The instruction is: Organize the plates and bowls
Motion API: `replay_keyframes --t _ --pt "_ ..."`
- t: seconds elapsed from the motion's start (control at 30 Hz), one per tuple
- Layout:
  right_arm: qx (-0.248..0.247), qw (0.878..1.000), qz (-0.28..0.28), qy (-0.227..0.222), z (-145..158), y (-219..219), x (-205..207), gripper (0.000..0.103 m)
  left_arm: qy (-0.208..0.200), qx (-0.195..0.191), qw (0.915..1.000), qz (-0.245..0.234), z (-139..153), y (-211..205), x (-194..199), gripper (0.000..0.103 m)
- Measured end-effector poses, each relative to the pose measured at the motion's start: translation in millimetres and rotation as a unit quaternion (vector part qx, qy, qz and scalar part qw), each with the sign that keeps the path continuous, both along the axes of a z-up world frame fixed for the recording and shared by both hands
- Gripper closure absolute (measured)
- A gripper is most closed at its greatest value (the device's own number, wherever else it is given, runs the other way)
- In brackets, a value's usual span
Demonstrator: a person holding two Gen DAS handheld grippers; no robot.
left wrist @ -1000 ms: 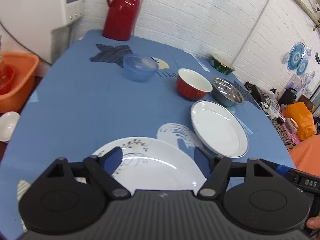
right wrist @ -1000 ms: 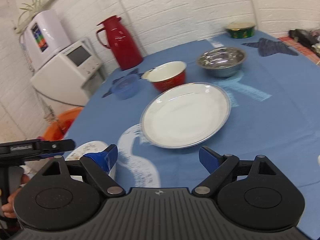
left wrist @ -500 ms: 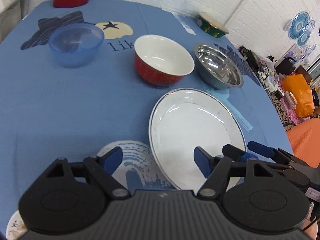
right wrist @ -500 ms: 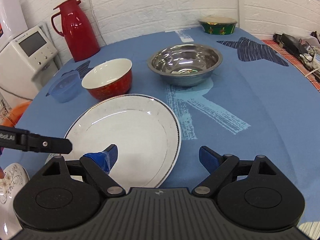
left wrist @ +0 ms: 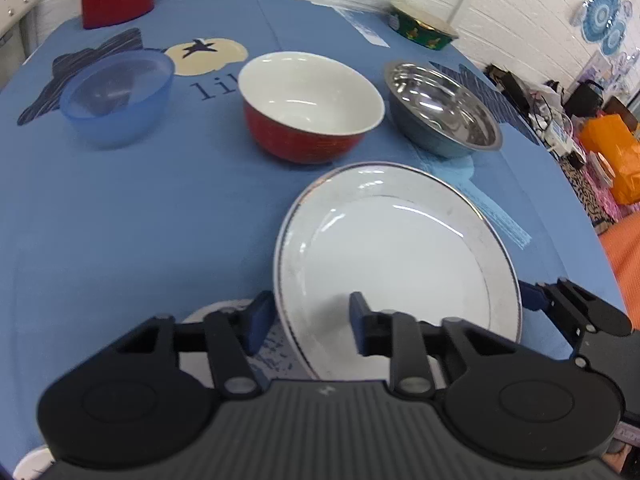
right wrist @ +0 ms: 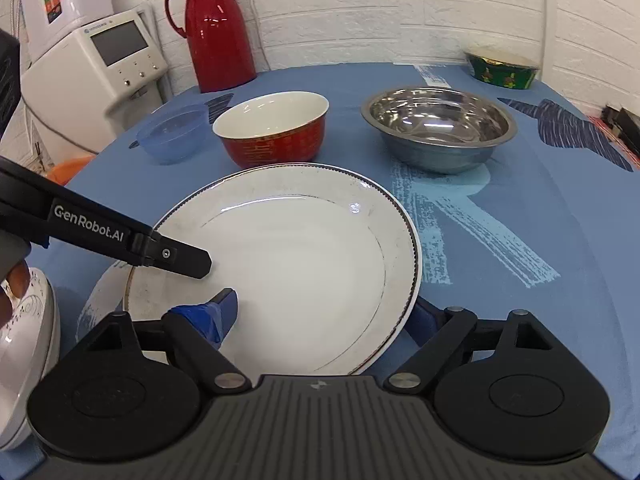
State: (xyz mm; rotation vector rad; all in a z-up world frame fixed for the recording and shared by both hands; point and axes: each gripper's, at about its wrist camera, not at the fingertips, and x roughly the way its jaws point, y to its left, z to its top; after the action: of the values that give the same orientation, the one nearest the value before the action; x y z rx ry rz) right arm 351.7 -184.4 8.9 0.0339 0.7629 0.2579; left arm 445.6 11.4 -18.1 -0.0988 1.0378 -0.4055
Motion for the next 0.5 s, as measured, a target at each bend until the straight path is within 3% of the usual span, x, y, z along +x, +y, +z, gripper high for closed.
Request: replay_keyframes --t 0.07,0.17,0.5 --pt "-0.011 1.0 0.0 0.004 2 4 0 0.033 -0.001 0.003 1.0 0.001 1 -1 -2 0.086" --pt "0.018 1.0 -0.007 0.011 7 0 -4 0.033 -0.008 0.004 1.0 0.003 4 2 -7 0.087" --pt "0.025 0.999 -0.001 -0.019 36 15 -31 0.032 -0.059 0.004 0.9982 0.003 41 17 -42 0.087"
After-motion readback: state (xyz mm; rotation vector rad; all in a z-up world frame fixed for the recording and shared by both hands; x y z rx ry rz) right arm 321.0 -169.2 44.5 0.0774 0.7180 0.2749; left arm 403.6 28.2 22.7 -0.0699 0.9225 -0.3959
